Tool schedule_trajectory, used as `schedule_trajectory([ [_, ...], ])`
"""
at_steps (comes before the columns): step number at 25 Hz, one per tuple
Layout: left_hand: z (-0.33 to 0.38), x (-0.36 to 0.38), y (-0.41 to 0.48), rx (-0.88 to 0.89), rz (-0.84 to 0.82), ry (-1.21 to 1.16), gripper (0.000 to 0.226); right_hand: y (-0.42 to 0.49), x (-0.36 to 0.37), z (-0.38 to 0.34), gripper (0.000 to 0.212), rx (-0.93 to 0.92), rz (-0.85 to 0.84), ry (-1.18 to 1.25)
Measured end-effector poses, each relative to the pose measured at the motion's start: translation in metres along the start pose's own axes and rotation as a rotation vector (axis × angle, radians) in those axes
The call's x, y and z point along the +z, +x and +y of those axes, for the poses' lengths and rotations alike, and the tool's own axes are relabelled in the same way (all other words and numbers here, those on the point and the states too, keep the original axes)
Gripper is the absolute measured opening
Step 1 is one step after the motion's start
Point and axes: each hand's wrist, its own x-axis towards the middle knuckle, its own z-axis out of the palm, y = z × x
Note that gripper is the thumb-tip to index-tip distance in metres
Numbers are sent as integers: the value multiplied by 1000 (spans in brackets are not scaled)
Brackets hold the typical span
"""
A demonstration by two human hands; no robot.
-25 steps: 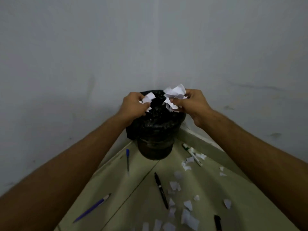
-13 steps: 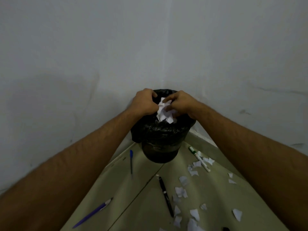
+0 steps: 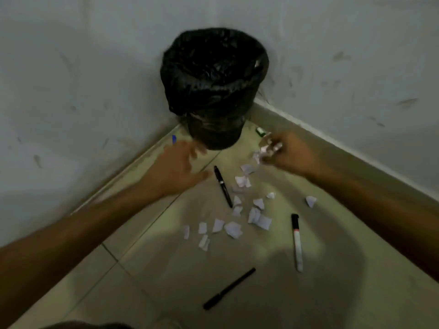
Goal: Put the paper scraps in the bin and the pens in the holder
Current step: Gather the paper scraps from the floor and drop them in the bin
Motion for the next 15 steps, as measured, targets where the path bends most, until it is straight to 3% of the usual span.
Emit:
schedule_trajectory([
  [2, -26, 52, -54, -164, -401, 216, 82, -36, 43, 50, 58, 126, -282, -199],
  [4, -46, 94, -85, -172, -511, 296, 89, -54, 82, 81, 80, 133, -377, -328],
  [9, -52, 131, -80, -66, -335, 45, 44, -70, 139, 83, 60, 21, -314, -213],
  [11, -52, 132, -70, -21, -334, -13, 47, -69, 135, 77, 61, -29, -328, -166],
  [15, -49, 129, -59, 97, -277, 16, 54, 4, 102, 75, 56, -121, -94, -215],
])
